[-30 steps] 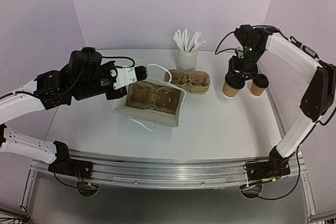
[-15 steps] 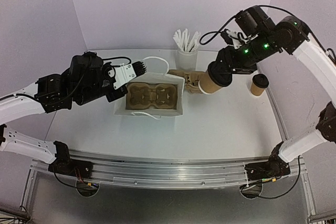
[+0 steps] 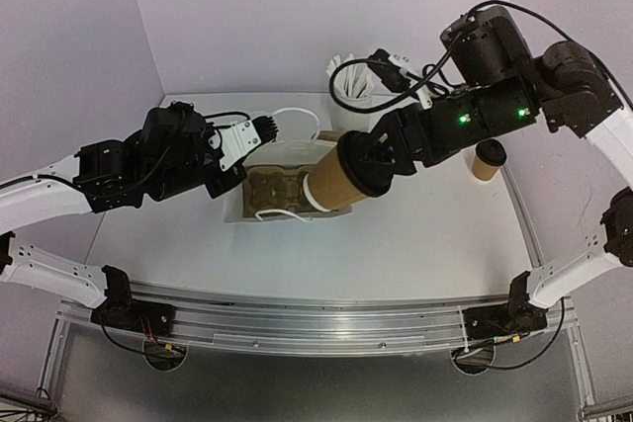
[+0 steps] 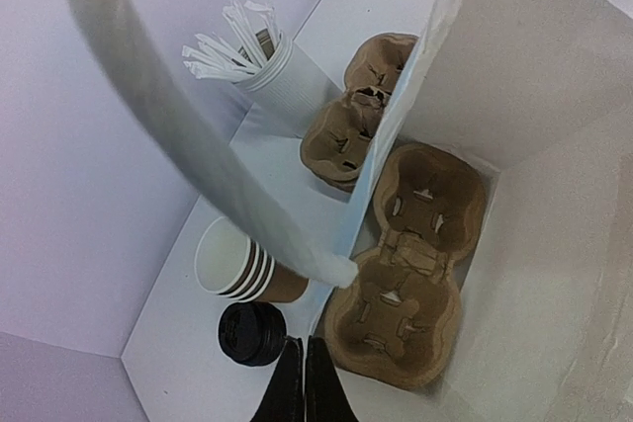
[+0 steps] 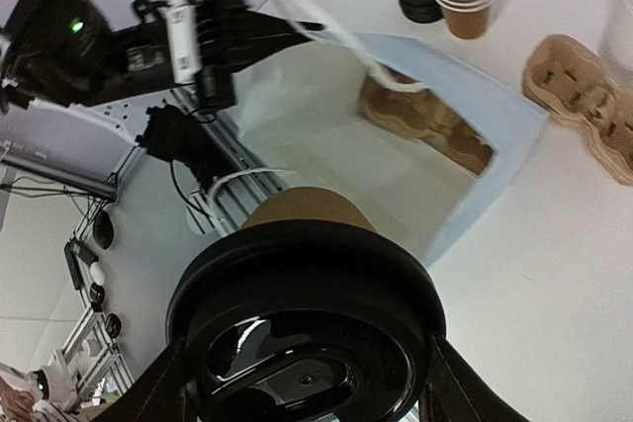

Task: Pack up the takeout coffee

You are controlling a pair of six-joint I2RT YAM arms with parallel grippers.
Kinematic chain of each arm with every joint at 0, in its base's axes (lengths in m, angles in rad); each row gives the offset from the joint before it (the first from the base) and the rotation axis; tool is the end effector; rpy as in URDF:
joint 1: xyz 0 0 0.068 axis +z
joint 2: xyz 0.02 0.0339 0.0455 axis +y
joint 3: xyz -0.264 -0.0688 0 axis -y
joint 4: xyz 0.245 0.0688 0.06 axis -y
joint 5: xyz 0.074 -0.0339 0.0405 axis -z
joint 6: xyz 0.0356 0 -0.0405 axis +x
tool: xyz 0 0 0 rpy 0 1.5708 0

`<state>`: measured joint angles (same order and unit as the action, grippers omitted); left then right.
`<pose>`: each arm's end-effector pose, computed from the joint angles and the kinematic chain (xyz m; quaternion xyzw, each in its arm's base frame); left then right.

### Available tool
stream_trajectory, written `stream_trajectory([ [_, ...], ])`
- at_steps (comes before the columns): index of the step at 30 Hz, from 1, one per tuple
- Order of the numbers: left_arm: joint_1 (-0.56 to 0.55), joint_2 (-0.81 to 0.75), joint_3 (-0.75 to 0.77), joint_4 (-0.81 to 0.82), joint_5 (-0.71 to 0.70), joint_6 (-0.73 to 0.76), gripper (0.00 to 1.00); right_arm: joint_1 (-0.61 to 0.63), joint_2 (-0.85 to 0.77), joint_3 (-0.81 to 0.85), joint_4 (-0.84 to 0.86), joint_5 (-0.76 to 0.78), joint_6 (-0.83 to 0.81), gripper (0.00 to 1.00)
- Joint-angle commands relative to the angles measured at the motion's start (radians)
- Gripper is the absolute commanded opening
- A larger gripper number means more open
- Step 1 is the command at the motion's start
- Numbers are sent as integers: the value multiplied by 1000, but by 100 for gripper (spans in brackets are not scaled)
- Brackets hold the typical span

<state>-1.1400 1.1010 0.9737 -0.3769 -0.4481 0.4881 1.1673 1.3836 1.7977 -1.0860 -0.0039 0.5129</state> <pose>0.1159 -0.2153 0.3261 0.5329 0.6586 0.0225 0.5308 0.1007 0.2362 0.4582 -0.2903 0.8526 0.3247 0.2886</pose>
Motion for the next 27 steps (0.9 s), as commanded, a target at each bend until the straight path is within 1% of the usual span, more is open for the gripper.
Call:
stream_trajectory([
  [1,-4,4,39,-20,-1,-79,0,82,65,78,130,82,-67,47],
  [6,-4,-5,35,-20,6,-98,0,144,159,132,156,211,-170,47],
  [9,-4,-15,26,-18,6,-100,0,158,197,135,194,273,-233,47],
  [13,-4,-28,22,-25,6,-121,0,178,241,131,250,289,-326,44],
  [19,0,-45,18,-27,7,-174,0,207,298,83,274,335,-437,44],
  [24,4,-59,18,-18,47,-197,0,209,352,69,333,386,-607,45],
  [27,3,-73,15,-10,71,-198,0,202,374,60,363,414,-662,45],
])
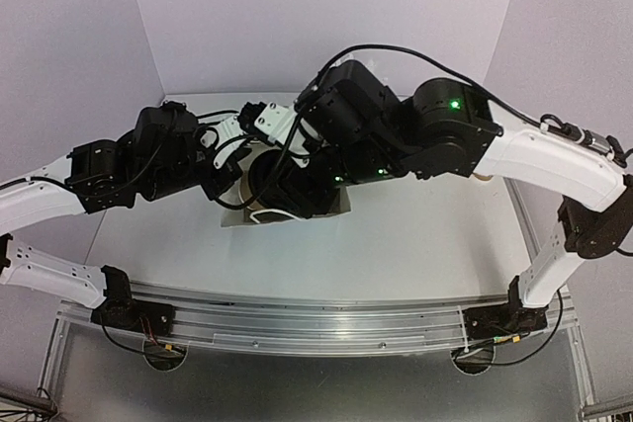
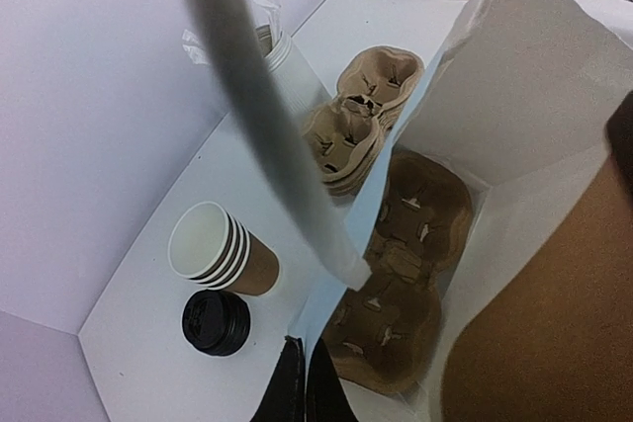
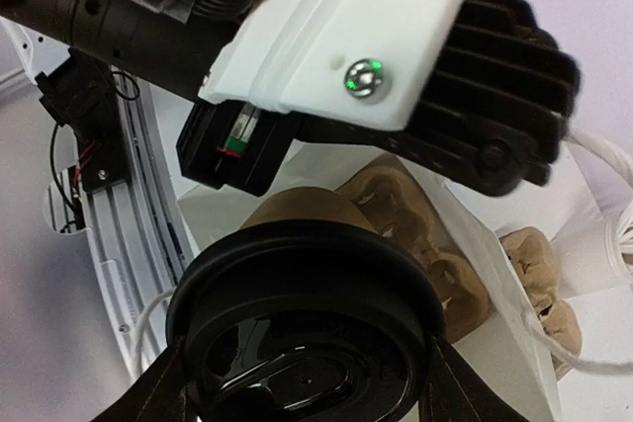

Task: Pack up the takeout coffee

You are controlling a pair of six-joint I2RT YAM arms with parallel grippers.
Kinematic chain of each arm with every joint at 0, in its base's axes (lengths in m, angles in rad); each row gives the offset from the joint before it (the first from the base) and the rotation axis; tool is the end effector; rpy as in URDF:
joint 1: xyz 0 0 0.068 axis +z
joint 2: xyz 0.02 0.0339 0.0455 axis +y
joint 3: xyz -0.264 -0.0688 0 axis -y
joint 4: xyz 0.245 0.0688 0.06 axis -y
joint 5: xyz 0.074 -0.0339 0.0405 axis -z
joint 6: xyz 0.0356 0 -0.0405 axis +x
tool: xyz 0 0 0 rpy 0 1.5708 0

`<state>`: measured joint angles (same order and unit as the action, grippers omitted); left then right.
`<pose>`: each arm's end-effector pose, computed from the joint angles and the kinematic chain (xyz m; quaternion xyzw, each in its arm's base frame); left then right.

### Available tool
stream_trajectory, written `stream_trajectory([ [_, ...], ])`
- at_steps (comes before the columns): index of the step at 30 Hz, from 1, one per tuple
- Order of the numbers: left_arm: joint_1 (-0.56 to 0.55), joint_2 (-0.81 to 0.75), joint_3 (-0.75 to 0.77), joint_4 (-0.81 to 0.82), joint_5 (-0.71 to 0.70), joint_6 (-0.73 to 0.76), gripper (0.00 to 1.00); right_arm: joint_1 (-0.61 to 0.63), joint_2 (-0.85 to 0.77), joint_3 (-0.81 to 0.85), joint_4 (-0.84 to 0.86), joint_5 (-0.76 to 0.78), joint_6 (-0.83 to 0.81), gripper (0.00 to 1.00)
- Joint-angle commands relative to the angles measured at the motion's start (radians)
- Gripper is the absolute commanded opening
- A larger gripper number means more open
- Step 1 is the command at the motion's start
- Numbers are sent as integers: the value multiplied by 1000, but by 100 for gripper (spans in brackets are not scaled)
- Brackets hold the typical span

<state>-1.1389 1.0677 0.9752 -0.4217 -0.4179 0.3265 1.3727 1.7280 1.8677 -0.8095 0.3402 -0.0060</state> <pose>0.1115 -0.2073 0.3295 0.4874 0.6980 -0.0303 0.5238 0.0864 0.3701 0.4010 -0.5074 0.7315 0.1528 0.4290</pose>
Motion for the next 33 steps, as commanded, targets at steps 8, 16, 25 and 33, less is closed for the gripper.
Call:
stream_trajectory([
  [8,10,-62,-1,49,74,-52,0,-26,24,-113,132,-13,-215,45],
  [16,19,-66,1,40,92,-49,0,-26,-1,-190,151,14,-233,43],
  [25,19,-66,-4,26,63,-67,0,-16,-46,-295,153,283,39,41],
  [33,19,-80,-10,47,58,22,0,-11,-51,-365,134,428,57,40],
])
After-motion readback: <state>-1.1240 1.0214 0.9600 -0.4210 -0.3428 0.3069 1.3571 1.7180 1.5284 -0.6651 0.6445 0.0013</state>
